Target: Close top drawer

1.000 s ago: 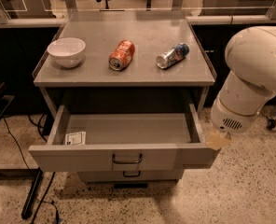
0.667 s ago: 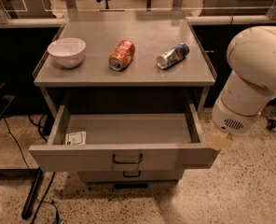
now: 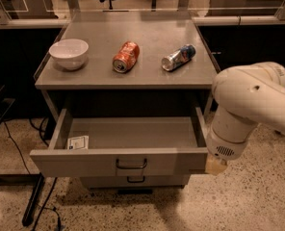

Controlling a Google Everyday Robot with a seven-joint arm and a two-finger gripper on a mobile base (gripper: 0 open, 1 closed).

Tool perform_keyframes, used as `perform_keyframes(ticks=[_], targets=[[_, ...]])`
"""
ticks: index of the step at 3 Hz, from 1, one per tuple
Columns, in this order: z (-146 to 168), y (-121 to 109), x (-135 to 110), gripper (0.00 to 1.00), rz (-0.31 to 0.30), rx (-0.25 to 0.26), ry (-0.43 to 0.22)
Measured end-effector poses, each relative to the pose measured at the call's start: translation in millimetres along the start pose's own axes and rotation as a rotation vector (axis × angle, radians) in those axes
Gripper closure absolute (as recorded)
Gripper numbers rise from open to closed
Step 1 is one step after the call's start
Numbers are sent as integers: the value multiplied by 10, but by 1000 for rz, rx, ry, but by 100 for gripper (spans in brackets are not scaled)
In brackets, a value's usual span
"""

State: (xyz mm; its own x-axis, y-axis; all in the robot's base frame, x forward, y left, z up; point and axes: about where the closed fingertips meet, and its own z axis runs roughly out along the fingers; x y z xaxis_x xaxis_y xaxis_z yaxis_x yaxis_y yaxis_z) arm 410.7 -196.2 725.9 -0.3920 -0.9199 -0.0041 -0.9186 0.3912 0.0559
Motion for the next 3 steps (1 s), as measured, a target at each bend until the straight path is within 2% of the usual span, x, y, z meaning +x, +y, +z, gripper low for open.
perform_keyframes(ticks=[2, 3], targets=[[382, -62, -38, 100, 4, 5, 40], [463, -274, -91, 100, 12, 44, 44]])
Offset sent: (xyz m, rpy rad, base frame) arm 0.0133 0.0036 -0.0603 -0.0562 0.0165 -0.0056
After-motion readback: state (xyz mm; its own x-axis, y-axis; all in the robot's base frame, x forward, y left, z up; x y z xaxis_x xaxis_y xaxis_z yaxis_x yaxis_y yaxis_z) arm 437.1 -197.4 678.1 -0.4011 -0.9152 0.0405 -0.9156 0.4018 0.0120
